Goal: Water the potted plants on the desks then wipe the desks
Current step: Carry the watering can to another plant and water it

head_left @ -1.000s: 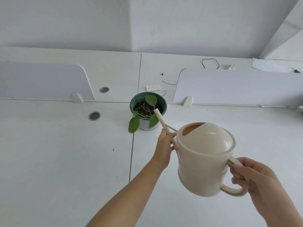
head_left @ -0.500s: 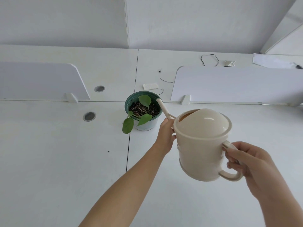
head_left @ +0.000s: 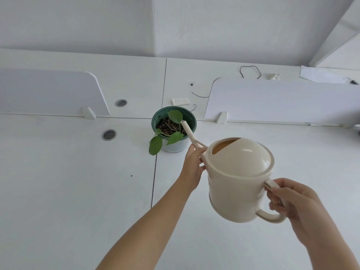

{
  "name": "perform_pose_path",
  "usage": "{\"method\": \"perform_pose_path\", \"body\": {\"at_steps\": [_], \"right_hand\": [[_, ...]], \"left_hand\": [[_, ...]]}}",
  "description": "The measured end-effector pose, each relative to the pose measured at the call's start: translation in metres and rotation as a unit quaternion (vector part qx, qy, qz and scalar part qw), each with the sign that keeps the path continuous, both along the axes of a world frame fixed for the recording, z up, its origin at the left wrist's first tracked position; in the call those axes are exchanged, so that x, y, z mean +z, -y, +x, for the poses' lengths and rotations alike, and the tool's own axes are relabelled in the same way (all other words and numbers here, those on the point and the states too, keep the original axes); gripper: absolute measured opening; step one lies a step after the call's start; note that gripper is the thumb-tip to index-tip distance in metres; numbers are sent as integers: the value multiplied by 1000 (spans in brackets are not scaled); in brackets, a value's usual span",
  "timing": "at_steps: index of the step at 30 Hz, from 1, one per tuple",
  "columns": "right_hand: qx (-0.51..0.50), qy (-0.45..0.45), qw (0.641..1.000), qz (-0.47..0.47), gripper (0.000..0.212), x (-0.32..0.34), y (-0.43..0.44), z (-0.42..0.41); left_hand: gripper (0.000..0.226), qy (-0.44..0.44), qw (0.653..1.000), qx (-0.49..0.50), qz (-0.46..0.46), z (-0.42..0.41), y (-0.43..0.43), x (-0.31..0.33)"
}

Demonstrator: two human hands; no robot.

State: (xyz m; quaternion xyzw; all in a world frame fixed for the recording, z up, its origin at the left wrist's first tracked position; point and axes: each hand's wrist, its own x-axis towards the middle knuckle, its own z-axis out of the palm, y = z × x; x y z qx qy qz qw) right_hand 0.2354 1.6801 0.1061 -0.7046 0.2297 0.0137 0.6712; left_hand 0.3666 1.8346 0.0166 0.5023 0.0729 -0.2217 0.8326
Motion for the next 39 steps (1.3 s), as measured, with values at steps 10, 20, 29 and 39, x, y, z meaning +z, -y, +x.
{"method": "perform_pose_path", "body": {"at_steps": [10, 20, 29, 39], "right_hand": [[49, -9, 999, -13, 13, -5, -41, -4], [61, -10, 998, -5, 16, -9, -56, -12], [57, 5, 998, 0, 16, 7, -60, 0], [56, 4, 998, -6, 18, -6, -52, -8]], "left_hand": [[5, 23, 998, 59, 23, -11, -50, 3], [19, -34, 999, 16, 33, 4, -55, 5], [8, -41, 999, 23, 25, 10, -54, 1], [20, -50, 998, 9, 32, 0, -56, 2]]}}
